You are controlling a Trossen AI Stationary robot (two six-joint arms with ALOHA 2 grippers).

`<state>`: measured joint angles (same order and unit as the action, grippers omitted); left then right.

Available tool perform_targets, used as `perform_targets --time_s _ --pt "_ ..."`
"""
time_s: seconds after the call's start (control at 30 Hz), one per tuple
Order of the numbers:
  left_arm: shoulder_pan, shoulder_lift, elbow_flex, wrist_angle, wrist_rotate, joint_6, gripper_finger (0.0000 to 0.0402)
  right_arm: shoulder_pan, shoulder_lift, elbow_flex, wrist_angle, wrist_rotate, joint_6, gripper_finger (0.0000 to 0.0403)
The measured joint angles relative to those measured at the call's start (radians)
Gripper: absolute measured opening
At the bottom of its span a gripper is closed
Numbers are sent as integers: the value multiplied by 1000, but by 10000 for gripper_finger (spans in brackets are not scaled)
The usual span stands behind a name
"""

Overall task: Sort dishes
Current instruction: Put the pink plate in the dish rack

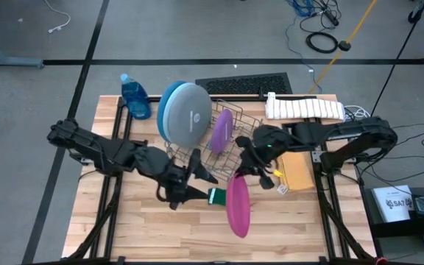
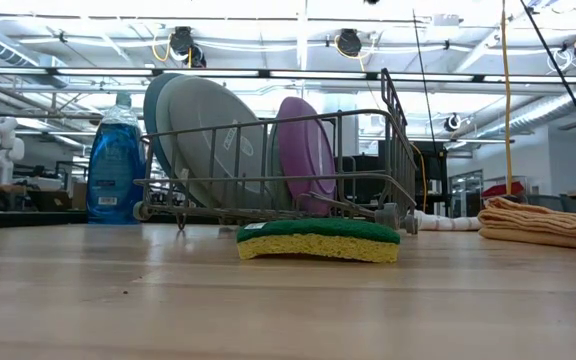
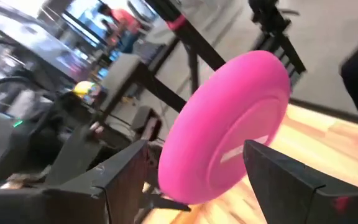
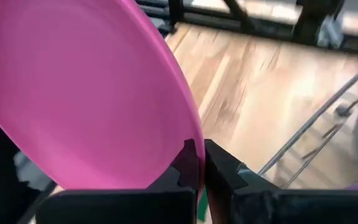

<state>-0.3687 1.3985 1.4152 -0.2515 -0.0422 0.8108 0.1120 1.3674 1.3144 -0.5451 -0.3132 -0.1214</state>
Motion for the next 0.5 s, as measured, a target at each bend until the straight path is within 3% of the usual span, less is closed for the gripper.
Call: perform_targets --time_s 0.23,0.5 --pt "-15 107 58 -97 -24 53 264 -68 124 0 1 -132 107 1" --pt "-26 143 83 -152 -53 68 264 -104 199 -2 10 -175 149 1"
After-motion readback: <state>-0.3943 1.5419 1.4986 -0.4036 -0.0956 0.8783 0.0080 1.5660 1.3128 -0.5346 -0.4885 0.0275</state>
